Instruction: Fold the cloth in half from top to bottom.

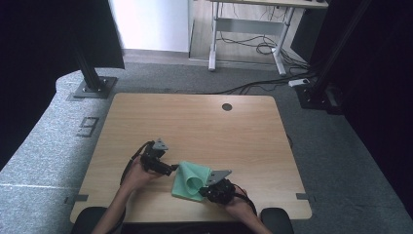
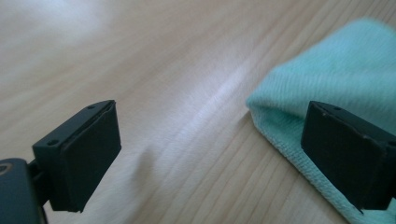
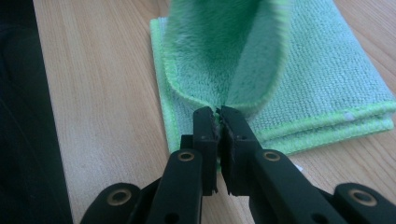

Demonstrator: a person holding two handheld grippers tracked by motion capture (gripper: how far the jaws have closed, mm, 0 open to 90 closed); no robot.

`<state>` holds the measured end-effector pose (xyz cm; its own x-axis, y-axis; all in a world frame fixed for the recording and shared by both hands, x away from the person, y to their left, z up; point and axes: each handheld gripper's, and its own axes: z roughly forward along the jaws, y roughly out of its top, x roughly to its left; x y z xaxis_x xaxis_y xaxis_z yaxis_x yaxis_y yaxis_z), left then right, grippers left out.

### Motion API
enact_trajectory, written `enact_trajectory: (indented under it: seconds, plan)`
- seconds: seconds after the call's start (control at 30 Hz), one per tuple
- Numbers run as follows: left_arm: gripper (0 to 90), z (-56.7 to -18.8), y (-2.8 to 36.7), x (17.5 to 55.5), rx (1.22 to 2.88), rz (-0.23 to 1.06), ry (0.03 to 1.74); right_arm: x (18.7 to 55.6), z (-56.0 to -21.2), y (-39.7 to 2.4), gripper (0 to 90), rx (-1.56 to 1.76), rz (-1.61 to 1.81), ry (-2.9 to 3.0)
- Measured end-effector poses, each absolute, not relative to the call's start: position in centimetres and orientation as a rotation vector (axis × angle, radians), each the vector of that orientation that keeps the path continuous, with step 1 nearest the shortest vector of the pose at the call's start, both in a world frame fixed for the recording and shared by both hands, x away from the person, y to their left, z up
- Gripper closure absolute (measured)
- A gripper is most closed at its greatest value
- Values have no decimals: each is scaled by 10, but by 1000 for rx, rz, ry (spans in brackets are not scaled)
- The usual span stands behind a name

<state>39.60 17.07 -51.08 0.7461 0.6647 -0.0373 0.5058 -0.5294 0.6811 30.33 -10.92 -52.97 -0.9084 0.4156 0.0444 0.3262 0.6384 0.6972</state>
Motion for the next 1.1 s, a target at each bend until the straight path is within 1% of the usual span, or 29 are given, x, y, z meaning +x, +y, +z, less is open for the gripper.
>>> enact_trajectory:
  seconds: [0.13, 0.23, 0.4, 0.53, 0.67, 0.87, 1.1]
  plan:
    - [63, -501, 173, 401, 2186, 350, 914, 303, -529, -109, 817, 622, 1131, 2737]
    - [58, -500, 162, 404, 2192, 354, 890, 301, -524, -111, 758, 620, 1143, 2728]
    - [56, -495, 138, 409, 2202, 318, 823, 298, -507, -126, 578, 645, 1171, 2657]
    - [51, -494, 123, 408, 2253, 291, 765, 306, -497, -141, 470, 728, 1198, 2586]
    - [51, -499, 124, 400, 2273, 253, 749, 321, -501, -146, 378, 847, 1223, 2547]
    - [59, -510, 137, 383, 2279, 209, 752, 333, -517, -139, 328, 921, 1189, 2538]
    - [59, -517, 142, 362, 2315, 211, 733, 331, -522, -121, 257, 937, 1171, 2535]
